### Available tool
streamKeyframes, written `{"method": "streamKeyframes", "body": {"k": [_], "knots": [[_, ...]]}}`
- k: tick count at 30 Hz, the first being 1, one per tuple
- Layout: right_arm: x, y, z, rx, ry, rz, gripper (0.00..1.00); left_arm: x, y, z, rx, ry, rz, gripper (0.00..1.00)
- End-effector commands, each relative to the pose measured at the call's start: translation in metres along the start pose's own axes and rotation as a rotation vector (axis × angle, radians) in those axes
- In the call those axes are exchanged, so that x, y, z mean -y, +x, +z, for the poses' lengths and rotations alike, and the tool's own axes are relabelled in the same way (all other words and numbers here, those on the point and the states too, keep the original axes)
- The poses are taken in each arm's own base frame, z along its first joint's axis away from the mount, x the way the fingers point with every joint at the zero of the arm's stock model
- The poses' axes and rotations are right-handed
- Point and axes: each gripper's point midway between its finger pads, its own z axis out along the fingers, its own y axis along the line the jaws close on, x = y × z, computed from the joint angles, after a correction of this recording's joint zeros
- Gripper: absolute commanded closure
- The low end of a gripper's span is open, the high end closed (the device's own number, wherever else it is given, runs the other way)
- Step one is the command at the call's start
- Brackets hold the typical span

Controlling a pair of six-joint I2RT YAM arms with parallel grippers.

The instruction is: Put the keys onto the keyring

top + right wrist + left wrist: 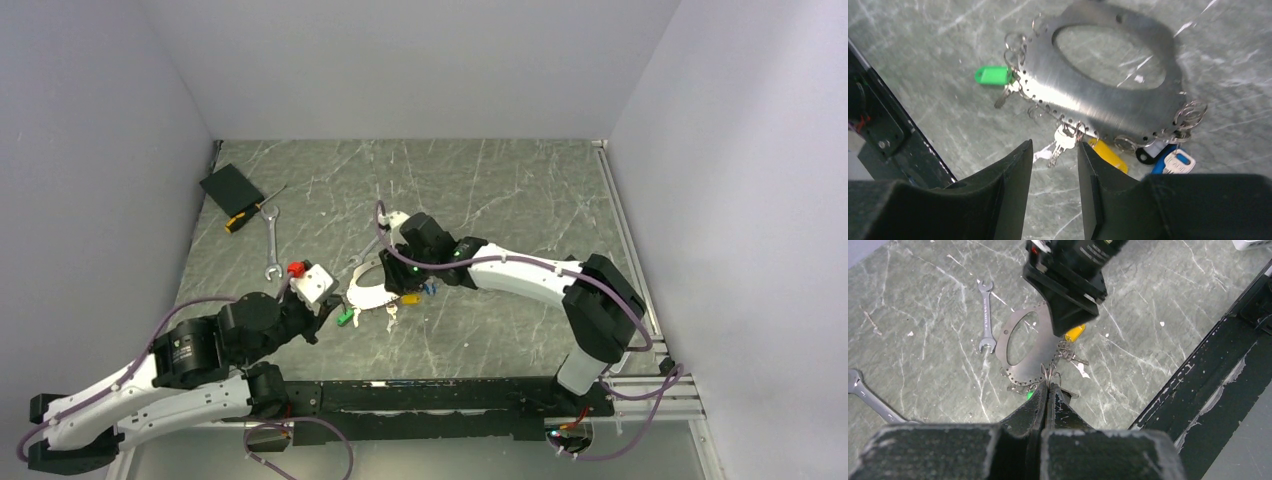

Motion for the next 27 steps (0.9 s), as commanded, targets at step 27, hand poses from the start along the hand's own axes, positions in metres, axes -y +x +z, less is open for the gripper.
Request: {"method": "streamKeyframes", "body": {"k": [27], "knots": [[-0.019,0.026,0.033,0.328,-0.264,-0.835,0.31,0.001,-0.004,0.004,0.007,-0.006,0.002,1.0]]}}
